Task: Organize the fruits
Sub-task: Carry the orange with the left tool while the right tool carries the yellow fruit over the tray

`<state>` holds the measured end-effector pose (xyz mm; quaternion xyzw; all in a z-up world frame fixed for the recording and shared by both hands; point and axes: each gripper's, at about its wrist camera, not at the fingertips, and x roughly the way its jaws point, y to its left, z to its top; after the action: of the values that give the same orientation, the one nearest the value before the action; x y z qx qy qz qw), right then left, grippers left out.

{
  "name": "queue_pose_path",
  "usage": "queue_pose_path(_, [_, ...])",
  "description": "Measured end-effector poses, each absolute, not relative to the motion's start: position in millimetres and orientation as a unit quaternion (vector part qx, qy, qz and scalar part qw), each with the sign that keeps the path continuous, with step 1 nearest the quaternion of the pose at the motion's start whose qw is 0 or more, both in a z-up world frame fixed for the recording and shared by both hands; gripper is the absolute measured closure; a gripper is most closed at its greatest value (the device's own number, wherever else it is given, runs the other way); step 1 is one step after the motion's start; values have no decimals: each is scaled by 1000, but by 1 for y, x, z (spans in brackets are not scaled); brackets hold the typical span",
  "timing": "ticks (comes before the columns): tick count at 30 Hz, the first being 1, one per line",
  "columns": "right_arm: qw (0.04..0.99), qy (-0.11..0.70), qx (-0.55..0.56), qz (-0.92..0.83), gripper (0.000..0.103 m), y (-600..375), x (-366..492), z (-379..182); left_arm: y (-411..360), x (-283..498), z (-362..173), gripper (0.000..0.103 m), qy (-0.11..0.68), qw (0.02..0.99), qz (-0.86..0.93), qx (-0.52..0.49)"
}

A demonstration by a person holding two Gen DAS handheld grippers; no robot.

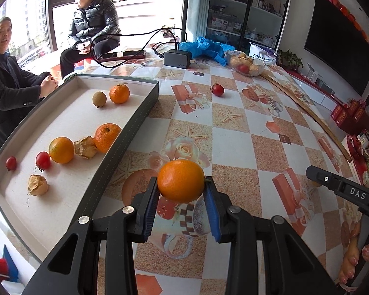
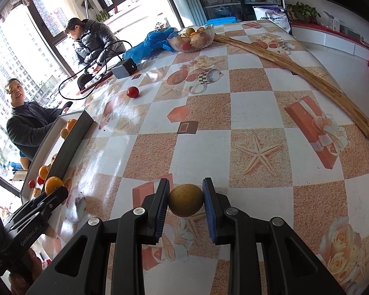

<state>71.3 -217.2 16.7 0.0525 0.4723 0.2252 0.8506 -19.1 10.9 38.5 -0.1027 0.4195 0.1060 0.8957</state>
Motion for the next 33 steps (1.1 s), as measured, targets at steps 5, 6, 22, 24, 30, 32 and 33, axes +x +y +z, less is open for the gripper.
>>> queue_pose_path(5, [848, 472, 44, 238, 74, -205, 72, 26, 23, -25, 53, 63, 410, 899, 119, -101])
queue_pose_path(6, [848, 471, 41, 241, 74, -202, 73, 28, 26, -26, 56, 63, 409, 899, 121, -100])
queue_pose_path(22, [836, 458, -8, 302, 74, -127, 80, 67, 90, -38, 80, 63, 411, 886, 181, -111])
queue_pose_path(24, [834, 455, -17, 311, 74, -115, 79, 72, 97, -40, 80, 63, 414, 884, 187, -114])
queue_pose_path(30, [825, 453, -32, 337, 74, -83, 76, 77, 114, -45, 77, 63, 418, 878, 204, -116])
queue_pose_path(32, [822, 453, -37, 344, 74, -74, 74, 78, 119, -47, 77, 63, 420, 876, 206, -117])
queue_pose_path(33, [821, 452, -39, 346, 74, -70, 73, 78, 120, -48, 77, 63, 420, 876, 208, -117])
